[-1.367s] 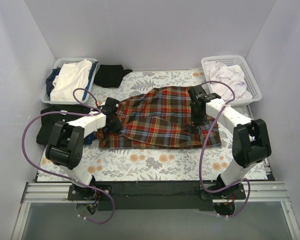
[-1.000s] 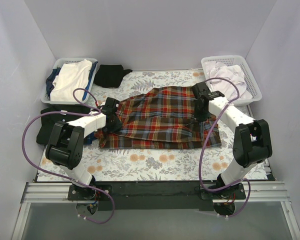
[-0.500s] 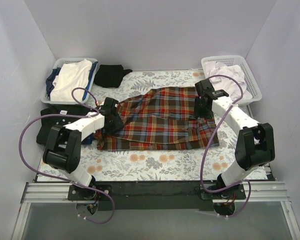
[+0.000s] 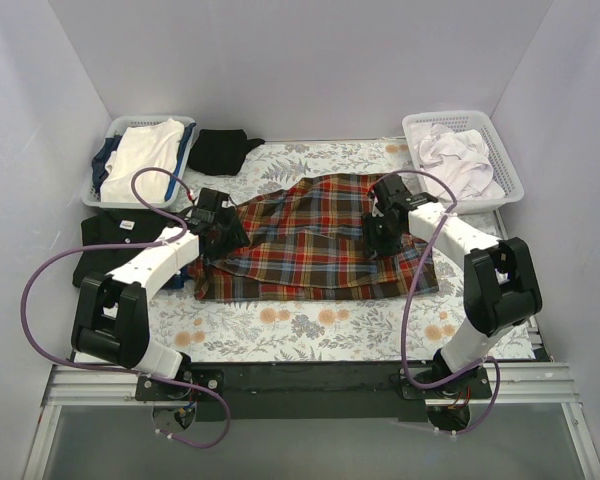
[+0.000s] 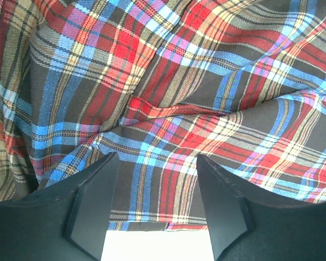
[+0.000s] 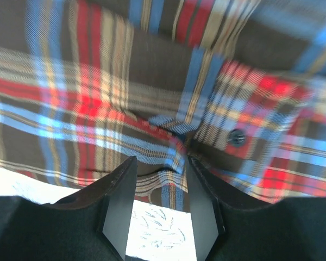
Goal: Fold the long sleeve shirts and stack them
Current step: Fold the shirt
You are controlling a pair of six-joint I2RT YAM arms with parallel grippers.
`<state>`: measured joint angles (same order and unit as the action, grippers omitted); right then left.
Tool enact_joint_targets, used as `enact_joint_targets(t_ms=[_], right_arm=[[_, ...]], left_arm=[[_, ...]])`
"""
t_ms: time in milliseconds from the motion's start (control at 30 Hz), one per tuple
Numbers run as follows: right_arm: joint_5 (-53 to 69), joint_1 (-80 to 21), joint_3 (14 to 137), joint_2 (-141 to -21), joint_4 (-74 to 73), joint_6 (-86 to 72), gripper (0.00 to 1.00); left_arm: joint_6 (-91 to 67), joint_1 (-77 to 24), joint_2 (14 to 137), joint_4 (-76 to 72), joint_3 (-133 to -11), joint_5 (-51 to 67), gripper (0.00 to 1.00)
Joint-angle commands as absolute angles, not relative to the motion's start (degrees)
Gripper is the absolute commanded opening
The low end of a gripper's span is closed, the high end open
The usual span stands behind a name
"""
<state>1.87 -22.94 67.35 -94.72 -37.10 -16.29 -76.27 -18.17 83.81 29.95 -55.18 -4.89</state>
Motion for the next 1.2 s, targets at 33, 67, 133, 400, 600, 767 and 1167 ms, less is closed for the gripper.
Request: enact_joint_targets(t_ms=[33, 67, 133, 400, 600, 767, 1167], right_arm=[[9.93, -23.03, 60.66, -97.29, -33.66, -14.07, 0.49], [10.11, -23.03, 58.73, -97.56, -33.75, -13.63, 0.48], [9.23, -23.12, 56.52, -98.08, -35.14, -13.80, 0.46], [0.71, -23.03, 46.25, -92.38, -44.91, -18.63, 0.42], [-2.72, -22.41, 45.87, -85.96, -52.28, -19.25, 0.43], [-5.80, -22.32, 53.94, -82.62, -54.93, -18.99, 0.43], [-5.28, -22.32, 79.35, -91.04, -54.67, -18.11, 0.43]], left_arm=[[-75.67, -18.11, 81.21, 29.62, -56.95, -4.66, 0.62], [-75.50, -18.11, 81.91, 29.71, -58.00, -4.66, 0.63], [-75.15, -18.11, 82.96, 29.79, -59.49, -5.27, 0.64], [-70.93, -18.11, 91.83, 28.04, -71.61, -5.89, 0.66], [-66.27, -18.11, 104.48, 26.72, -81.37, -3.35, 0.67], [-64.17, -18.28, 117.39, 28.56, -92.79, 6.40, 0.67], [-50.01, -23.29, 124.19, 32.26, -96.16, 21.44, 0.65]])
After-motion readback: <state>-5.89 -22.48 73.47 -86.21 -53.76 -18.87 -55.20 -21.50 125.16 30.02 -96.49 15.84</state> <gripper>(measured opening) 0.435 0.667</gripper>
